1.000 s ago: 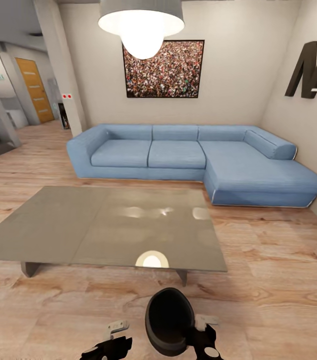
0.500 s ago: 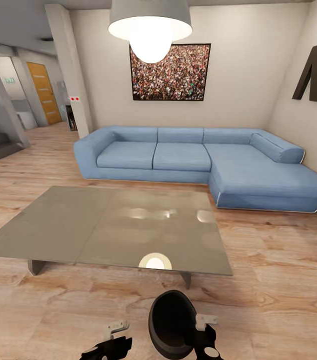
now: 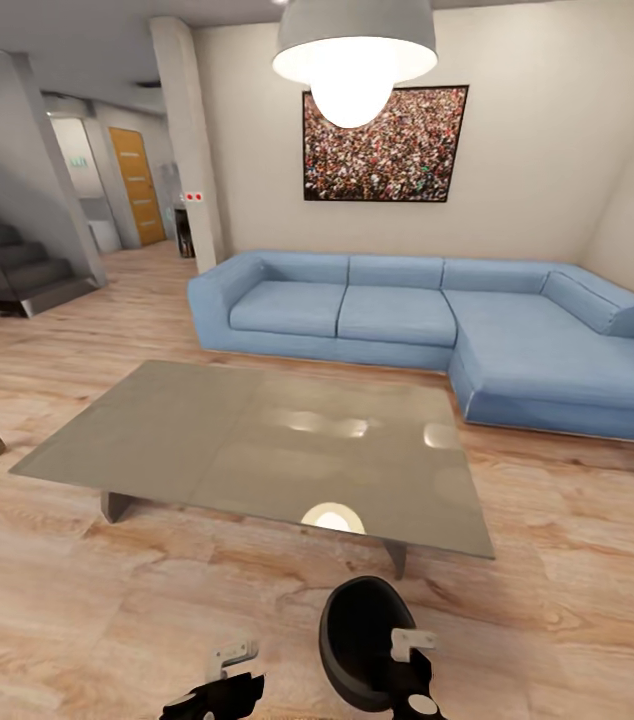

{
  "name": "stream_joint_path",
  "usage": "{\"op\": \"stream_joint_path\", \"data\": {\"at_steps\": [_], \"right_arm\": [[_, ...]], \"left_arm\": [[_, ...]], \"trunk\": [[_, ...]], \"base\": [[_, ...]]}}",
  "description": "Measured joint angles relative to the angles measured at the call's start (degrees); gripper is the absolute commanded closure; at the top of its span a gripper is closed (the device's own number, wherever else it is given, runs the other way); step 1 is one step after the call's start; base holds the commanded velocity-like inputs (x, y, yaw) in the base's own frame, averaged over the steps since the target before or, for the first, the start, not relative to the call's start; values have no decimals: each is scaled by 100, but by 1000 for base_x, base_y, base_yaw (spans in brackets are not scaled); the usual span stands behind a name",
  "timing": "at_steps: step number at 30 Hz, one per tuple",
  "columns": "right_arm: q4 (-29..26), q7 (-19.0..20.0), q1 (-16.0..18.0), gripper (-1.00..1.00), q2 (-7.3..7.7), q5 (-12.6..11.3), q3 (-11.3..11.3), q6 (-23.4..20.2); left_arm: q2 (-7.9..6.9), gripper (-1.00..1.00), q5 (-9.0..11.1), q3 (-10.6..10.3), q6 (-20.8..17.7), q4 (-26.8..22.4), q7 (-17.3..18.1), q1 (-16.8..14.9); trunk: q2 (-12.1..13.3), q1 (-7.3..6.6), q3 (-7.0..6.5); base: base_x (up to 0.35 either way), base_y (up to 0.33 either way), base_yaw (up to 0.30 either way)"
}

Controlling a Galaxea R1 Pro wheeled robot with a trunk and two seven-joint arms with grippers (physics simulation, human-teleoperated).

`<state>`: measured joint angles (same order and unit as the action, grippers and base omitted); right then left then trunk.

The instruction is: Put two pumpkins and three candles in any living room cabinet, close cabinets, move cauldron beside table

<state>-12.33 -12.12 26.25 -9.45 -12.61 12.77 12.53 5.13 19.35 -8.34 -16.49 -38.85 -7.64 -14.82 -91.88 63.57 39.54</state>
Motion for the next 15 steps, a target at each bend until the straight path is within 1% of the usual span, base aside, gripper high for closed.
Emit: {"op": "stream_joint_path", "data": {"at_steps": [11, 13, 15], "right_arm": [[0, 0, 0, -100, -2, 3, 0, 0], [0, 0, 0, -100, 1, 4, 0, 0], [0, 0, 0, -100, 2, 7, 0, 0]], "left_arm": [[-8, -100, -4, 14, 7, 0, -1, 0], [-5, -100, -2, 103, 5, 2, -1, 0], [-4, -100, -1, 283, 4, 1, -1, 0]], "trunk": [[0, 0, 0], [0, 0, 0], [0, 0, 0]], "base": [[-4, -2, 282], [0, 0, 282], [0, 0, 282]]}}
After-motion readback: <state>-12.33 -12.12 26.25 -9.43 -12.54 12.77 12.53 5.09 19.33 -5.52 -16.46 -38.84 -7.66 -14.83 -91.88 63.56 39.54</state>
